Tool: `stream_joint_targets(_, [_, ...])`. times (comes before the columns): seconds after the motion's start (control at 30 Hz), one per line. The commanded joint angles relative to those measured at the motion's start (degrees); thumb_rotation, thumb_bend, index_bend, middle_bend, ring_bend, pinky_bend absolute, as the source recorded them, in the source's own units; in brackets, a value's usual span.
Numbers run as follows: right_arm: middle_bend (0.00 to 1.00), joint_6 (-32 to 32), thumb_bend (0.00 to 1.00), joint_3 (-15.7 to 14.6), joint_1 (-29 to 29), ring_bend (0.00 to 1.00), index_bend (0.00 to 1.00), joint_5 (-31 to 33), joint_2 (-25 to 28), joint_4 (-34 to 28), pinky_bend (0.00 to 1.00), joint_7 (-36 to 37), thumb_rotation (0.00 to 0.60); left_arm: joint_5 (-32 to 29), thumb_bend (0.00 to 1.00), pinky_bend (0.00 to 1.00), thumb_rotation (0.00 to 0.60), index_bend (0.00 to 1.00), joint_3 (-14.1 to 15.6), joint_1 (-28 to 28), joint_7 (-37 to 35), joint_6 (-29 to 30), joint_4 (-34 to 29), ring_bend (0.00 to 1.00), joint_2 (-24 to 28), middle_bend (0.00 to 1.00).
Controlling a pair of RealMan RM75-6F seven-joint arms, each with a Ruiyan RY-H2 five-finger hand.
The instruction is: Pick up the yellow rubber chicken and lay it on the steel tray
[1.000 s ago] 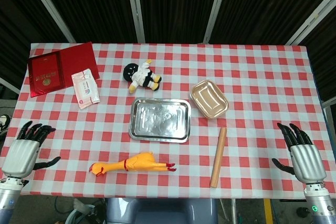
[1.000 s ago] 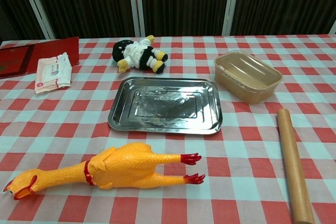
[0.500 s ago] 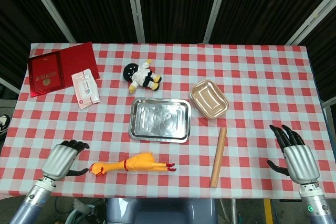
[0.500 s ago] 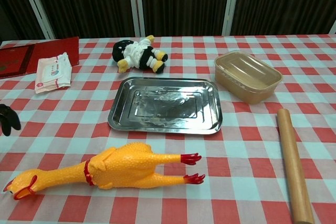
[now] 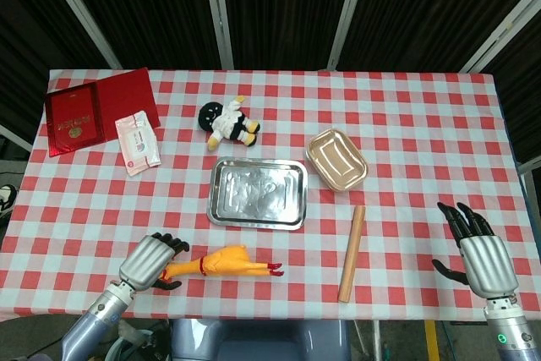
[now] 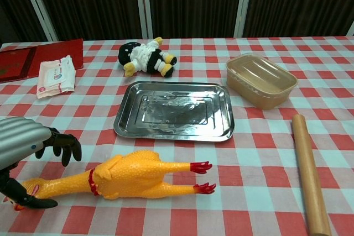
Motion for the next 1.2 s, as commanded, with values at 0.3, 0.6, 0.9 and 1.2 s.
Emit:
stream_joint_targets(0.3, [0.17,0.2,0.19,0.0,-0.3,0.10,0.06,0.4,-0.1,0.4,0.19,0.4,0.600,-2.4,0.18,0.46,0.600,0.35,-0.8,-3.1,1.1,-3.1,1.4,0.39,-3.7,0.43])
stream_joint_targets(0.6, [0.18,0.7,0.19,0.3,-0.4,0.10,0.06,0.5,-0.1,0.7,0.19,0.6,0.600,-4.0,0.26,0.46,0.600,0.36,-0.4,-4.1,1.1,-4.0,2.8,0.40,-4.4,0.45])
stream_joint_targets(0.9, [0.18,0.3,0.19,0.3,-0.4,0.10,0.06,0.8,-0.3,0.9,0.20,1.0,0.600,-3.2,0.38,0.49,0.600,0.40,0.1,-4.5,-1.7,-2.6,4.3,0.45,-5.4,0.49])
stream_joint_targets(1.2, [0.18,0.0,0.19,0.3,-0.2,0.10,0.06,1.0,-0.2,1.0,0.20,1.2,0.600,1.7,0.49,0.54,0.600,0.52,0.5,-5.2,-6.5,1.6,6.4,0.49,-6.2,0.55])
